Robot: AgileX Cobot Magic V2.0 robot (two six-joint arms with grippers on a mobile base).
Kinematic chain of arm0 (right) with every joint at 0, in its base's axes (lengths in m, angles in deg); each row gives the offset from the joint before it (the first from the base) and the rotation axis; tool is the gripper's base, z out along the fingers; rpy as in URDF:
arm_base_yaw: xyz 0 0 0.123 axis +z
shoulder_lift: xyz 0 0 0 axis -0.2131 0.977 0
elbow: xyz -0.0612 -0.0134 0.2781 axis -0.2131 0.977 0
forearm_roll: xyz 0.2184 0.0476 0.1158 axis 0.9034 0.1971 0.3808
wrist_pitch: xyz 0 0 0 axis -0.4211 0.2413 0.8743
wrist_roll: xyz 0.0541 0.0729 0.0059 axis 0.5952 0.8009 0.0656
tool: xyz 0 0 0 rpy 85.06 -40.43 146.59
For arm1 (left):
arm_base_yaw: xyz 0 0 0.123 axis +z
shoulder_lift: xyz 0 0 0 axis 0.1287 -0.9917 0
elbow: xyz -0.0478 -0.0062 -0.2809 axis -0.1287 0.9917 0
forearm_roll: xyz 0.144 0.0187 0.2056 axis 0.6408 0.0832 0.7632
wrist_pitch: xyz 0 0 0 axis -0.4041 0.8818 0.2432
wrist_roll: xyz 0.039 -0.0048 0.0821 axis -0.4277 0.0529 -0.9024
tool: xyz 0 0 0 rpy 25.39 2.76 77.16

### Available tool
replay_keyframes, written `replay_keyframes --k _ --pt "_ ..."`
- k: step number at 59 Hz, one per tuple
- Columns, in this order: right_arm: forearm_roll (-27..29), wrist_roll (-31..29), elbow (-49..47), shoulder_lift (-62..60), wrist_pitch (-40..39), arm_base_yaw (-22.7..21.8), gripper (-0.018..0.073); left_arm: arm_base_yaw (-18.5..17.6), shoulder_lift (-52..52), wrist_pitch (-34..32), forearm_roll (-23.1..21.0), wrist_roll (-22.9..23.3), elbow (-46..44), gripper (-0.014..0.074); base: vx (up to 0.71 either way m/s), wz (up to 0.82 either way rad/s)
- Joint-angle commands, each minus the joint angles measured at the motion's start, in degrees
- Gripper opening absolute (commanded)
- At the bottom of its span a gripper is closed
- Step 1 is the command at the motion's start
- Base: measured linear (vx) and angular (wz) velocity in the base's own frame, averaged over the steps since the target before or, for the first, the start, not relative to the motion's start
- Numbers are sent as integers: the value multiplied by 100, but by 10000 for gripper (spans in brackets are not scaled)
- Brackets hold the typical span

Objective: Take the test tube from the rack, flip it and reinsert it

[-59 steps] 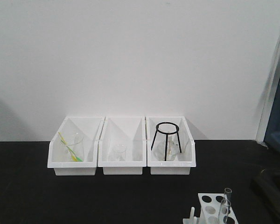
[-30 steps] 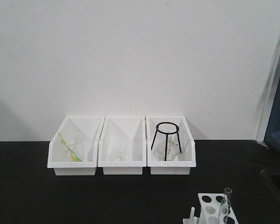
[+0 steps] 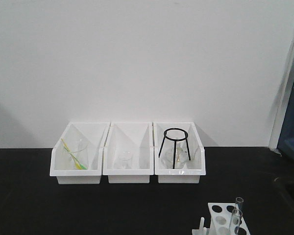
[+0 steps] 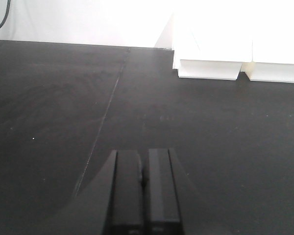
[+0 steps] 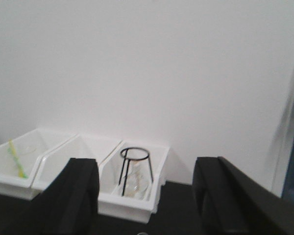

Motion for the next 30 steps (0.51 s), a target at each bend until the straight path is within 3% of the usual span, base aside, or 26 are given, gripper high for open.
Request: replay_keyframes --k 1,7,13,23,30 --pt "158 -169 145 -508 -805 -525 386 -40 70 -499 -18 -1 -1 -6 0 0" --pt "195 -234 637 -1248 -797 -1074 278 -40 70 -499 -18 -1 -1 -6 0 0" --pt "185 -248 1072 -1870 -574 -1299 174 -40 70 -499 -18 -1 -1 -6 0 0" --pt "173 -248 1827 -2472 -165 -1163 -17 -40 70 -499 -18 -1 -1 -6 0 0" --pt "128 -248 2198 -2474 -143 -928 -15 -40 70 -499 -18 -1 -1 -6 0 1"
